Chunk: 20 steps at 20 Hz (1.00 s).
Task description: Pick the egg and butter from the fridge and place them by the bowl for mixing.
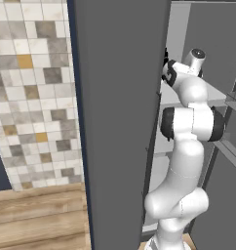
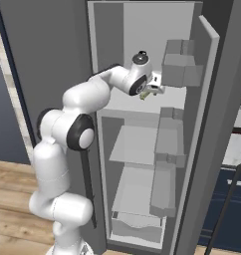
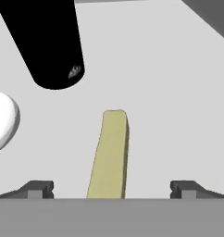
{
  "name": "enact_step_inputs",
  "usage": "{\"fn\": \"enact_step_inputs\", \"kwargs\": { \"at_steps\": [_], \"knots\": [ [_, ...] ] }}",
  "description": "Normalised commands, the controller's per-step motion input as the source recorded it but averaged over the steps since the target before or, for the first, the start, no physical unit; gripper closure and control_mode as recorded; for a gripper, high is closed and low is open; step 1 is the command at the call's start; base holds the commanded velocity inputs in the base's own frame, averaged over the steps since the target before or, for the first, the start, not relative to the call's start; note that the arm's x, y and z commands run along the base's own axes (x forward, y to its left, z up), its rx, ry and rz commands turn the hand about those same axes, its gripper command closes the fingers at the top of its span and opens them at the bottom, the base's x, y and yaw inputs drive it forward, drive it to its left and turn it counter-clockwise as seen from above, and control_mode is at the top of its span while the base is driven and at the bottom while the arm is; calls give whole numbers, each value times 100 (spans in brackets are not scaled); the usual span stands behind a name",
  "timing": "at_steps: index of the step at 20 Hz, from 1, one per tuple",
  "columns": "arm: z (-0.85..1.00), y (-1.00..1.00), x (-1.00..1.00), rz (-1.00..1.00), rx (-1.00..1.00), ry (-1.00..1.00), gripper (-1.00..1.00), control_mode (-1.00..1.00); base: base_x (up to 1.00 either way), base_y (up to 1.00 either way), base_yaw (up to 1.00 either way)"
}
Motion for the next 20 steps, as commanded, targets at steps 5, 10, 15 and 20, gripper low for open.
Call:
{"fn": "enact_step_inputs", "kwargs": {
  "at_steps": [5,10,15,20],
  "knots": [
    [-19,0,4,0,1,0,100,-100,0,0,0],
    [-22,0,0,0,0,1,100,-100,0,0,0],
    [-10,3,-28,5,0,-2,100,-100,0,0,0],
    [11,0,-65,8,0,-8,100,-100,0,0,0]
  ]
}}
